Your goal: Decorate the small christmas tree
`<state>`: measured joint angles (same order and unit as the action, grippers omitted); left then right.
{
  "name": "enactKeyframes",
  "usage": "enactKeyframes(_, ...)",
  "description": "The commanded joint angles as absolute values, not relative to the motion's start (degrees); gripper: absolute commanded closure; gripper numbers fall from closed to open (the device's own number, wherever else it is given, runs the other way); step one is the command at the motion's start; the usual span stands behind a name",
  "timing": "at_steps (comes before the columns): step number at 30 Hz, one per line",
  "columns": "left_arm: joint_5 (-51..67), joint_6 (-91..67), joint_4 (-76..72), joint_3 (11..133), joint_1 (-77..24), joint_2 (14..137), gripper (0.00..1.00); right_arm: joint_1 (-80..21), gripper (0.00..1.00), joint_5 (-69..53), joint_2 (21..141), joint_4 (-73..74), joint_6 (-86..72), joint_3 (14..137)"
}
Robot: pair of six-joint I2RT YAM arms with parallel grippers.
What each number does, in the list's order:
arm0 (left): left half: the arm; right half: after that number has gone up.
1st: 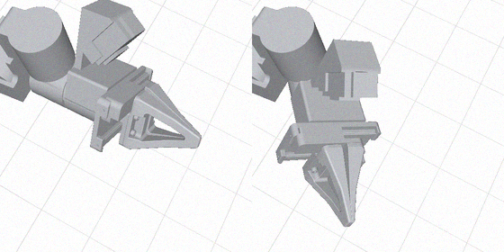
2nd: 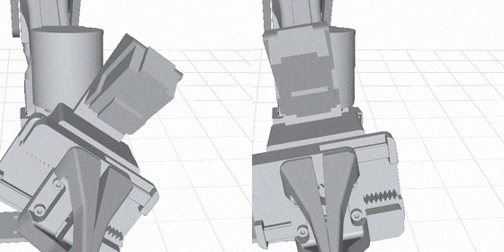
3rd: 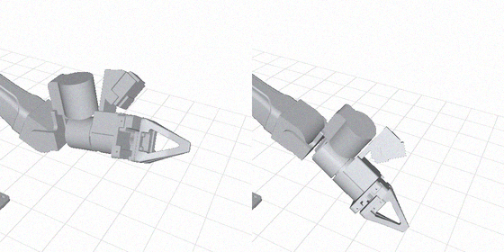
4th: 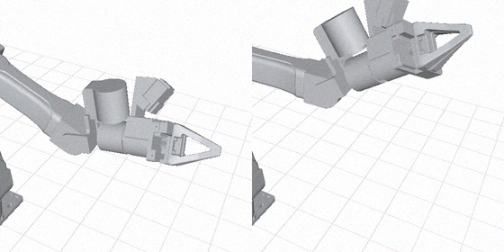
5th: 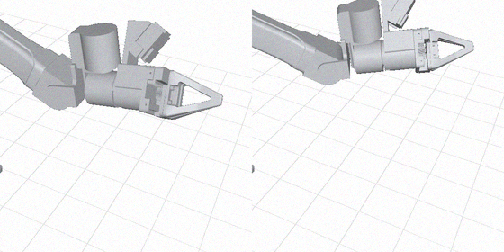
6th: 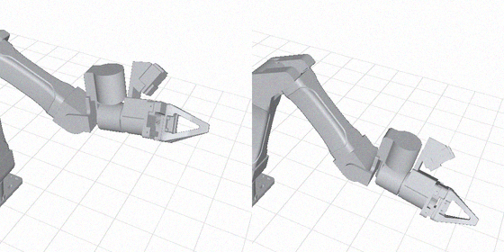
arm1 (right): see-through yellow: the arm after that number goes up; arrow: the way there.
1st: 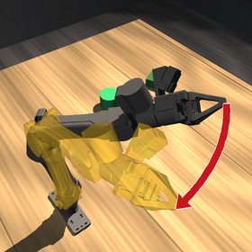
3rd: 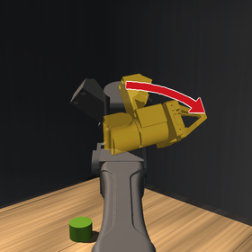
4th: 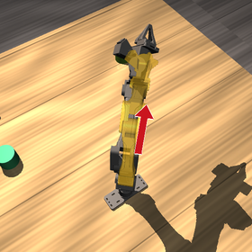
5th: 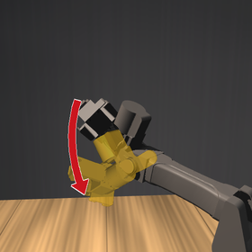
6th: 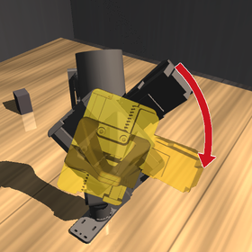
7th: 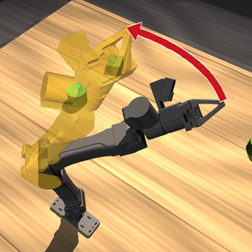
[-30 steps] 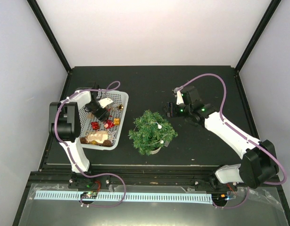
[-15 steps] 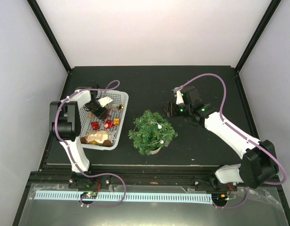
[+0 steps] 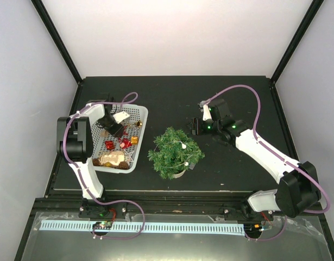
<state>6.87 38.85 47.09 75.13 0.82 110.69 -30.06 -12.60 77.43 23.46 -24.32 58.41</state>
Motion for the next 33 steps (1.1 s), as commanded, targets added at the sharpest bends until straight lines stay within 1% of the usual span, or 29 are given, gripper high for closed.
enactKeyframes(1,7.9,39.9,50.2,77.3,1.6,109.5,0.53,-29.6,0.35,-13.2,77.5,22.5,-23.7,59.2)
enactKeyframes(11,8.5,40.7,53.4,78.3,2.1,105.8,0.56,-29.6,0.35,-12.9,76.2,22.7,-23.7,59.0)
enactKeyframes(13,8.4,40.7,53.2,78.1,2.1,105.7,0.54,-29.6,0.35,-13.1,76.0,22.6,-23.8,58.9)
enactKeyframes(15,8.4,40.5,52.9,77.9,2.1,106.2,0.47,-29.6,0.35,-13.2,75.9,22.7,-23.8,58.9)
enactKeyframes(16,8.4,40.3,52.8,77.8,2.1,106.5,0.46,-29.6,0.35,-13.1,75.8,22.7,-23.8,58.9)
enactKeyframes(30,9.0,39.0,50.3,76.9,1.9,109.8,0.46,-29.6,0.35,-12.8,75.8,22.4,-23.8,58.5)
enactKeyframes(33,9.0,38.9,50.0,76.5,1.8,110.1,0.45,-29.7,0.35,-12.8,76.0,22.3,-23.8,58.5)
